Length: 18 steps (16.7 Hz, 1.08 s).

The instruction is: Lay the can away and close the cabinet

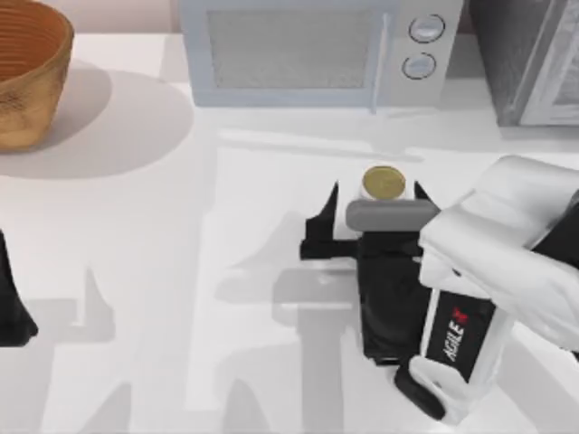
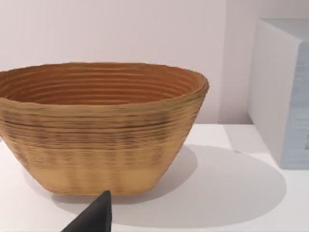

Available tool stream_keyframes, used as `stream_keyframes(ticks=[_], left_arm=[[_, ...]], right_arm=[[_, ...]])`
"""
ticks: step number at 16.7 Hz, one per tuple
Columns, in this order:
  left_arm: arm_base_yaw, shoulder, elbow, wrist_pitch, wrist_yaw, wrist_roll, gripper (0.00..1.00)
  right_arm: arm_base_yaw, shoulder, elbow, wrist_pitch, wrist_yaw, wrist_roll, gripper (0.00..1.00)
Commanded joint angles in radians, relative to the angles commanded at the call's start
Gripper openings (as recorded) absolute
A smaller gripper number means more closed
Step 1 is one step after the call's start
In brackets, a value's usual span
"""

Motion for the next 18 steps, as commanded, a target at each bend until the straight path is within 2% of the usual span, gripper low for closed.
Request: stream_keyframes(ticks=[11, 18], left_arm=[[0.000, 0.000, 0.000, 0.000, 0.000, 0.000, 1.00], [0.000, 0.000, 0.000, 0.000, 0.000, 0.000, 1.00]], right_arm=[[0.000, 0.000, 0.000, 0.000, 0.000, 0.000, 0.02], [0.000, 0.000, 0.000, 0.000, 0.000, 0.000, 0.00]])
